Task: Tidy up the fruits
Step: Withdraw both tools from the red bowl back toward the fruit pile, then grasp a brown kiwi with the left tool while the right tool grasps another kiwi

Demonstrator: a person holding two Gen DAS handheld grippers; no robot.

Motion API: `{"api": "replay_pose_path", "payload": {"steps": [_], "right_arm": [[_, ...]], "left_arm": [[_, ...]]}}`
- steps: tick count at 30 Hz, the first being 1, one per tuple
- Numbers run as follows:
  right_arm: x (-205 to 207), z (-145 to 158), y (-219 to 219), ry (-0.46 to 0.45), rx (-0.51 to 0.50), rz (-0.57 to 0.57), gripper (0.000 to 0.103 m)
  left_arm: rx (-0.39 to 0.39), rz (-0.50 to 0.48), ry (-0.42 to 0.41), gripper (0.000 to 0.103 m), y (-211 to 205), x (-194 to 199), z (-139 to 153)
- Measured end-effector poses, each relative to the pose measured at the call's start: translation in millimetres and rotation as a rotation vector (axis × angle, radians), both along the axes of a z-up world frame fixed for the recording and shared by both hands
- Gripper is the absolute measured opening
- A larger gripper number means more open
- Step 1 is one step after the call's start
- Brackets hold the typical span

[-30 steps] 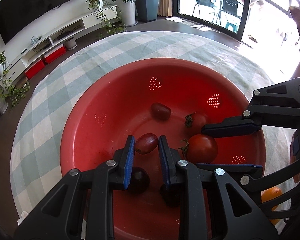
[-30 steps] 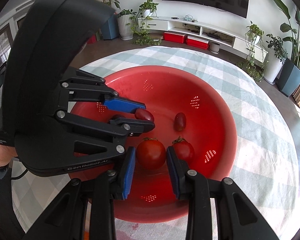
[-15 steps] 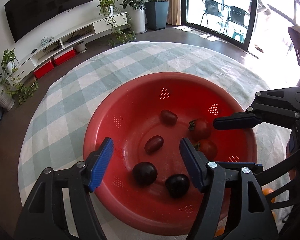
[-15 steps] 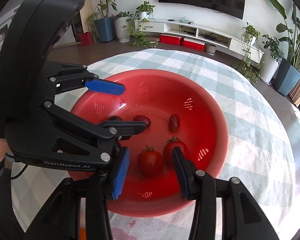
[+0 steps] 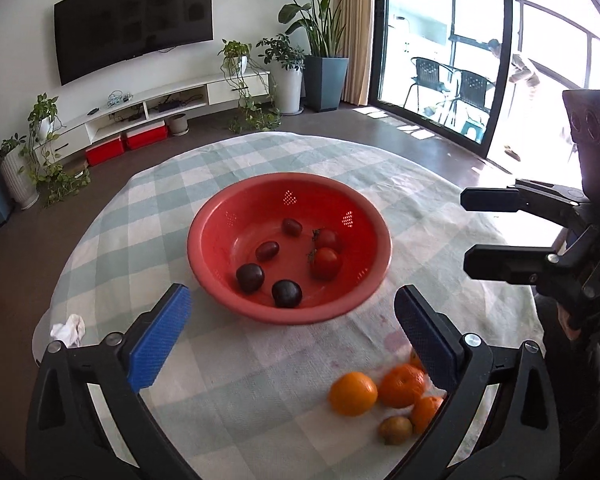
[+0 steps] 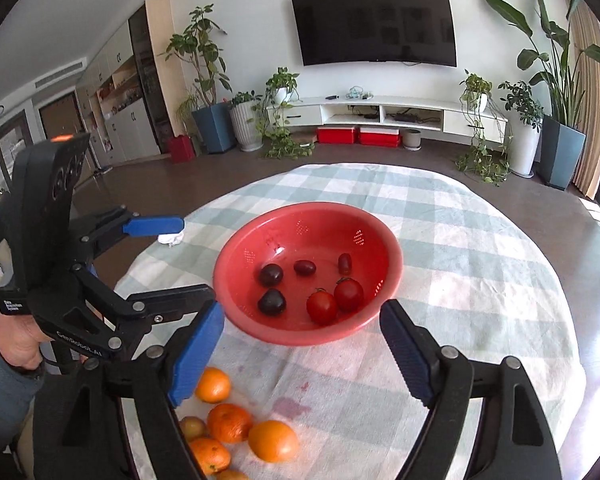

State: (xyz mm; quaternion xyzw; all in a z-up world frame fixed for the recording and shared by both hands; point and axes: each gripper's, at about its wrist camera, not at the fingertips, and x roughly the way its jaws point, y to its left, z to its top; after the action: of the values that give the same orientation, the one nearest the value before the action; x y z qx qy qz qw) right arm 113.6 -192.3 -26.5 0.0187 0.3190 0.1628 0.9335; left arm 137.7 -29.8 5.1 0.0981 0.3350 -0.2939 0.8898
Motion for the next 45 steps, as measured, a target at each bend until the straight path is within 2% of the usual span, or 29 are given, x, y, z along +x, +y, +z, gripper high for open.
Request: {"api": "replay_pose_path", "payload": {"steps": [5, 10, 12, 16, 20, 25, 29, 32, 35, 37, 39, 45], "right_arm": [[-47, -10, -10, 0.005, 0.071, -0.012, 0.086], [-76, -37, -6, 0.071, 0.088, -0.016, 0.086], [-84, -49, -5, 0.111, 0.08, -0.016, 0.082], [-95, -59, -6, 0.147, 0.082, -0.005, 0.078], [-99, -60, -4, 0.142, 0.083, 0.009, 0.074], [-98, -64, -2, 0.161, 0.089, 0.021, 0.071], [-98, -65, -4, 0.166, 0.096, 0.021, 0.07], [-96, -66, -5, 0.174, 0.103, 0.016, 0.07], [-94, -67, -5, 0.179, 0.103, 0.018, 0.069], [-93, -68, -5, 0.184, 0.102, 0.02, 0.069], [-92, -69, -5, 0.192, 0.1, 0.022, 0.069], [-90, -71, -4, 0.204, 0.101, 0.026, 0.068]], "left_arm": [[-0.016, 0.001, 0.04, 0.103, 13, -52, -14], [0.033, -0.066, 0.101, 0.103, 7, -87, -41], [0.074, -0.097, 0.109, 0.103, 3, -93, -49], [0.136, -0.198, 0.115, 0.103, -2, -92, -57], [0.231, -0.372, 0.113, 0.101, -12, -90, -66], [0.303, -0.519, 0.138, 0.094, -24, -86, -79], [0.338, -0.577, 0.147, 0.075, -32, -79, -88], [0.326, -0.609, 0.154, 0.067, -35, -75, -91], [0.305, -0.632, 0.166, 0.067, -36, -69, -93], [0.3, -0.654, 0.177, 0.06, -38, -67, -95], [0.297, -0.678, 0.181, 0.049, -39, -68, -96], [0.294, -0.709, 0.175, 0.046, -41, -68, -96]]}}
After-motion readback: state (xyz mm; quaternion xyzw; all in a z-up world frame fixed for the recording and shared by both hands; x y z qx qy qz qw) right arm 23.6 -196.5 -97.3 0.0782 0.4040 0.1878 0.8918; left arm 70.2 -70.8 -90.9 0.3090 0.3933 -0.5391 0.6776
